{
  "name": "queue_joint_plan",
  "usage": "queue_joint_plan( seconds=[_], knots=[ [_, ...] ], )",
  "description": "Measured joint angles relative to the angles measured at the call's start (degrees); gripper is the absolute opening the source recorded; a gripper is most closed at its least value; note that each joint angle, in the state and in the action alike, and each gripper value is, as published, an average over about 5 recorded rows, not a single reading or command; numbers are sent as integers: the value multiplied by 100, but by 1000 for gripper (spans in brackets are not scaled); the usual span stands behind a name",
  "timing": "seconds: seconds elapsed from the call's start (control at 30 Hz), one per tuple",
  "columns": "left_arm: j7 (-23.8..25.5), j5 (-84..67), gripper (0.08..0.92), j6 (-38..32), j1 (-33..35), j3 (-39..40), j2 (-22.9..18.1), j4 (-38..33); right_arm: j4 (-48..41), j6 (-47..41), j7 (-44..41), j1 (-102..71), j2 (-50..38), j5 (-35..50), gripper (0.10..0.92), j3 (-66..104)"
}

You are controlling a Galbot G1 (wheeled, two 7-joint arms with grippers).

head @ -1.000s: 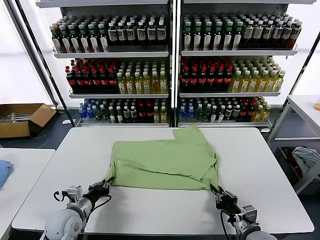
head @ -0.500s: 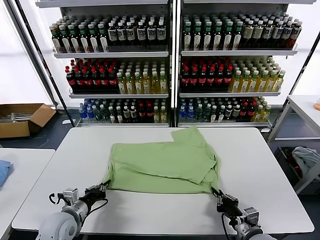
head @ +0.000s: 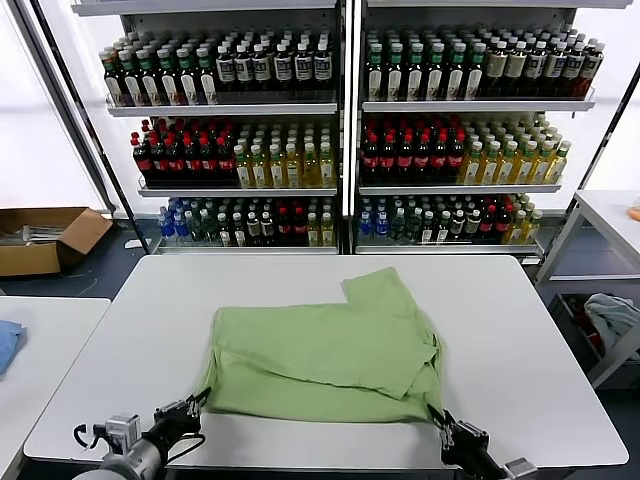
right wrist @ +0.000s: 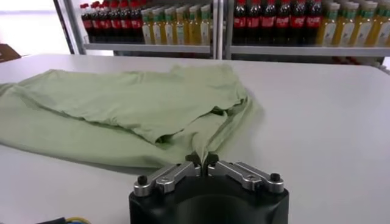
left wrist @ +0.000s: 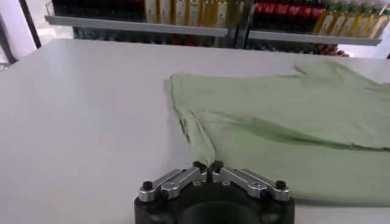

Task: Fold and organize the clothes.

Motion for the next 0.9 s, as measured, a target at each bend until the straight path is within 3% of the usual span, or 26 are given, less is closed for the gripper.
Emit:
queue_joint_plan(
  seconds=[0.13, 0.2, 0.6, 0.9],
  knots=[
    [-2, 132, 98, 7, 355, -155, -74, -216, 121, 29, -28, -221, -12, -75, 176, 49],
    [-3, 190, 127, 9, 502, -236, -104, -327, 151, 63, -33, -279, -22, -86, 232, 75],
    [-41, 204, 459, 16, 761, -698, -20, -761, 261, 233, -65, 118, -288, 488, 578, 385],
    [45, -228, 710, 13, 208, -816, 391, -486, -341, -77, -101, 1535, -851, 1140, 805, 162]
  ],
)
